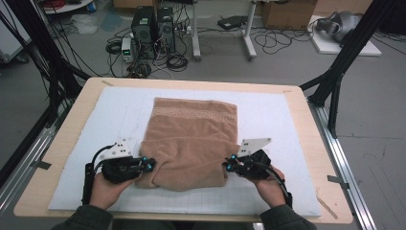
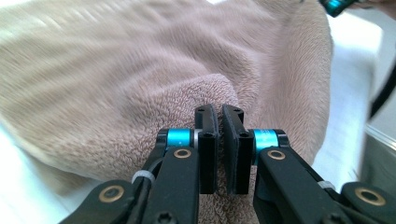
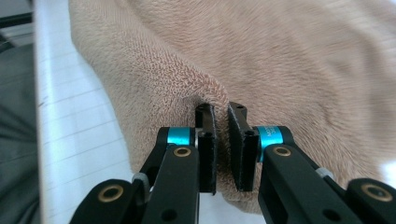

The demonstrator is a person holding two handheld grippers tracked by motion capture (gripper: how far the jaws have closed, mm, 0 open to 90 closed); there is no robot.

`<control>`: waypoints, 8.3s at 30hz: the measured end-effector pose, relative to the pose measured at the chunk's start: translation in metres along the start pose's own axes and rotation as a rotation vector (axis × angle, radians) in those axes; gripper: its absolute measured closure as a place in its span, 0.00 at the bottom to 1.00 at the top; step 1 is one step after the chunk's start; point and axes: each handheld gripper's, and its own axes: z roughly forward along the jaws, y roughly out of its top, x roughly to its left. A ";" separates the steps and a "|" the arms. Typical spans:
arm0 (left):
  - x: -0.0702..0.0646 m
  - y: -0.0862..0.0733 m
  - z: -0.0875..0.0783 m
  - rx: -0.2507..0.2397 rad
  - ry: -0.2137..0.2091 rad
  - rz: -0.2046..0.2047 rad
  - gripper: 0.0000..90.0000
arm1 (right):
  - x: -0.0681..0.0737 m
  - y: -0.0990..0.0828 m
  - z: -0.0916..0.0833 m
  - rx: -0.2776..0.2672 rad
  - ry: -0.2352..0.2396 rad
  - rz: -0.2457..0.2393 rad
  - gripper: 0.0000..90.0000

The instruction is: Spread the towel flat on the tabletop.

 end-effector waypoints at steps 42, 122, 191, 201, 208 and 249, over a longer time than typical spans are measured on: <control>-0.001 0.004 0.002 0.097 0.061 0.055 0.55 | -0.012 -0.002 -0.021 -0.039 -0.033 0.046 0.67; 0.021 -0.005 0.055 0.199 0.073 -0.015 0.60 | -0.007 -0.001 0.034 0.079 -0.001 -0.013 0.55; 0.054 0.021 0.013 0.123 0.173 -0.022 0.77 | -0.044 0.011 -0.011 0.008 -0.106 0.072 0.77; 0.054 0.012 0.065 0.201 0.092 -0.022 0.80 | -0.034 -0.003 0.043 0.090 -0.036 0.085 0.73; 0.048 0.009 0.084 0.213 0.102 -0.012 0.74 | -0.038 -0.002 0.064 0.105 -0.028 0.118 0.66; -0.018 -0.012 -0.034 0.076 0.052 0.092 0.73 | 0.021 -0.001 -0.018 0.027 0.103 -0.041 0.78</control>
